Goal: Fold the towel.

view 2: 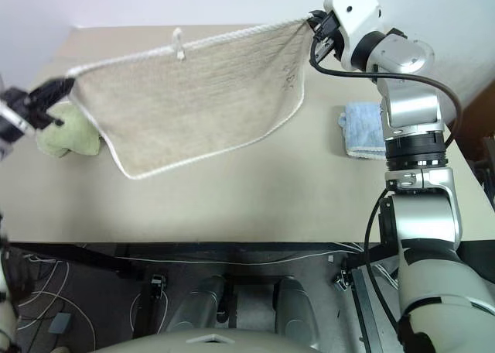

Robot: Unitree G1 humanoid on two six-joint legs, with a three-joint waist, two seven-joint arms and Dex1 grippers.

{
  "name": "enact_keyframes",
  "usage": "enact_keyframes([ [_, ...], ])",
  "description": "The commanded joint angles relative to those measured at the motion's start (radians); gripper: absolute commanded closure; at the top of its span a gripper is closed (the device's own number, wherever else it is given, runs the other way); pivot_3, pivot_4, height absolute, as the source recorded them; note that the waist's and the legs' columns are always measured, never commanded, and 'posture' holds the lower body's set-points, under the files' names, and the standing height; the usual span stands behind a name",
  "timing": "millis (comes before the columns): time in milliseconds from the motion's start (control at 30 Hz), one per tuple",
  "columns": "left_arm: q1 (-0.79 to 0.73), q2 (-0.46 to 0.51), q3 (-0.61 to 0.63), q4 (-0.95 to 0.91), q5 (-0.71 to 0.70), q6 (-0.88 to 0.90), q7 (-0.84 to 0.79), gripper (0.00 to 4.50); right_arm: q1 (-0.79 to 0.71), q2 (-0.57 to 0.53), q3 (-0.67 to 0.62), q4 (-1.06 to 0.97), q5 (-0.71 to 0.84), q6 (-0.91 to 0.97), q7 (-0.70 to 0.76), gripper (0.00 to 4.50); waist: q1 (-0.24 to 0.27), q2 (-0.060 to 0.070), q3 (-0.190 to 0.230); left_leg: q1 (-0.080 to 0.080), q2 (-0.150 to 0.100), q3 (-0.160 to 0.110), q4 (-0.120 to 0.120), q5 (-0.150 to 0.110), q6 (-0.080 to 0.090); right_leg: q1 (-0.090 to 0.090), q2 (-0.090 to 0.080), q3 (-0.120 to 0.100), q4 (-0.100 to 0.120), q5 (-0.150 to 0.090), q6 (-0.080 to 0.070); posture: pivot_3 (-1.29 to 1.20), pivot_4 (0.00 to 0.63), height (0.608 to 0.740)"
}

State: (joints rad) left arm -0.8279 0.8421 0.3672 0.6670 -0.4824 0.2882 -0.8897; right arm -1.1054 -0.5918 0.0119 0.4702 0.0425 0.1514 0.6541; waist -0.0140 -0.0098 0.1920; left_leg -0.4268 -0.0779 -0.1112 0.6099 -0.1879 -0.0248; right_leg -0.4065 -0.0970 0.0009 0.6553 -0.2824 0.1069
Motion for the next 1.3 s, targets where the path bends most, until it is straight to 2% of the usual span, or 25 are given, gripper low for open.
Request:
enact_keyframes([
  [33, -0.232, 0.026, -0.051, 0.284, 0.124, -0.187, 0.019, 4.49, -0.07, -0.007, -0.028, 0.043, -0.021, -0.063, -0.052, 4.5, -0.002, -0.001, 0.0, 0.0, 0.0, 0.0, 0.0, 0.0, 0.0, 0.0, 0.0, 0.0, 0.0, 0.0, 0.001, 0.0, 0.15, 0.74],
  [200, -0.519, 0.045, -0.112, 0.568, 0.256, -0.317, 0.111, 4.49, -0.084, -0.03, -0.044, 0.036, -0.027, -0.089, -0.069, 4.5, -0.01, -0.002, 0.001, -0.001, -0.001, 0.002, -0.001, 0.0, 0.0, -0.002, 0.0, 0.001, -0.001, 0.001, 0.002, 0.0, 0.15, 0.74],
  [367, -0.567, 0.063, -0.145, 0.638, 0.337, -0.36, 0.074, 4.49, 0.064, -0.088, -0.066, -0.179, 0.041, 0.0, 0.03, 4.5, -0.024, -0.002, 0.001, -0.002, -0.001, 0.003, -0.002, 0.0, 0.001, -0.003, 0.0, 0.001, -0.001, 0.0, 0.003, 0.0, 0.15, 0.74],
  [467, -0.51, 0.083, -0.161, 0.643, 0.363, -0.357, -0.018, 4.49, 0.201, -0.135, -0.086, -0.364, 0.113, 0.103, 0.106, 4.5, -0.029, -0.002, 0.001, -0.003, -0.001, 0.003, -0.001, 0.0, 0.001, -0.002, 0.0, 0.001, -0.001, 0.0, 0.003, 0.0, 0.15, 0.74],
  [667, -0.36, 0.141, -0.177, 0.623, 0.387, -0.338, -0.233, 4.49, 0.381, -0.207, -0.106, -0.595, 0.207, 0.255, 0.18, 4.5, -0.037, -0.003, 0.002, -0.002, 0.0, 0.004, 0.002, 0.0, 0.002, -0.004, 0.0, 0.003, 0.007, 0.0, 0.003, 0.0, 0.15, 0.74],
  [733, -0.282, 0.168, -0.193, 0.605, 0.392, -0.323, -0.351, 4.49, 0.451, -0.244, -0.115, -0.663, 0.234, 0.301, 0.21, 4.5, -0.037, -0.003, 0.002, 0.0, 0.001, 0.005, 0.002, 0.0, 0.002, -0.004, 0.001, 0.005, 0.008, -0.001, 0.003, 0.0, 0.15, 0.74],
  [900, -0.141, 0.218, -0.201, 0.547, 0.386, -0.284, -0.518, 4.49, 0.61, -0.359, -0.14, -0.777, 0.289, 0.367, 0.309, 4.5, -0.027, -0.004, 0.002, 0.0, 0.001, 0.004, 0.005, 0.0, 0.001, -0.002, 0.001, 0.004, 0.008, 0.0, 0.003, 0.0, 0.15, 0.74],
  [1100, 0.045, 0.276, -0.193, 0.424, 0.365, -0.247, -0.641, 4.49, 0.791, -0.475, -0.187, -0.865, 0.357, 0.389, 0.426, 4.5, -0.024, -0.004, 0.002, 0.0, 0.001, 0.004, 0.005, 0.0, 0.001, -0.002, -0.001, 0.005, 0.007, 0.0, 0.002, 0.0, 0.15, 0.74],
  [1300, 0.232, 0.326, -0.203, 0.343, 0.383, -0.279, -0.636, 4.49, 0.928, -0.522, -0.234, -0.885, 0.38, 0.295, 0.526, 4.5, -0.028, -0.004, 0.002, 0.0, 0.002, 0.004, 0.004, -0.001, 0.001, -0.002, -0.003, 0.007, 0.007, 0.0, 0.002, 0.0, 0.15, 0.74],
])
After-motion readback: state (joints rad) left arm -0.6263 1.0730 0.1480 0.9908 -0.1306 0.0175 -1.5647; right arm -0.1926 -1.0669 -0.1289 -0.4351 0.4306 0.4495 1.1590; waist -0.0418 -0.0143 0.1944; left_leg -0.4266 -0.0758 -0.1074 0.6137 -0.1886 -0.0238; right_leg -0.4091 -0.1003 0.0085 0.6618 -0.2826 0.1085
